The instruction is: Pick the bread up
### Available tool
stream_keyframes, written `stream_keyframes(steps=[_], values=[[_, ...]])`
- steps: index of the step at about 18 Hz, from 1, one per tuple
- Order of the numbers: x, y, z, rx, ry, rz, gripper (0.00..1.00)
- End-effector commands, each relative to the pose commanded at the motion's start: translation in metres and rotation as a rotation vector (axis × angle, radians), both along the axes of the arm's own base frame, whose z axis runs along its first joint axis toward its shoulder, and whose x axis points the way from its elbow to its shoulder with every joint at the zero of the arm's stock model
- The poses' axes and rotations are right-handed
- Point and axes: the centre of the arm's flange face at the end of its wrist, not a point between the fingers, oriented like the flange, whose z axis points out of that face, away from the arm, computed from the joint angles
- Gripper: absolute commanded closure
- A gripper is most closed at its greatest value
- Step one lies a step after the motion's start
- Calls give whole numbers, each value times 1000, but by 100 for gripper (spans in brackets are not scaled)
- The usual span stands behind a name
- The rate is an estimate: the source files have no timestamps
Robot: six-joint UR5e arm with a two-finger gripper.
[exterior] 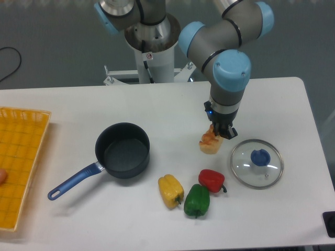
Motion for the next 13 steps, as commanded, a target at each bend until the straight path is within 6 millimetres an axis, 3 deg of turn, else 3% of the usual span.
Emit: stream_keyframes(steps=[13], values=[[0, 5, 4, 23, -12, -34, 91]])
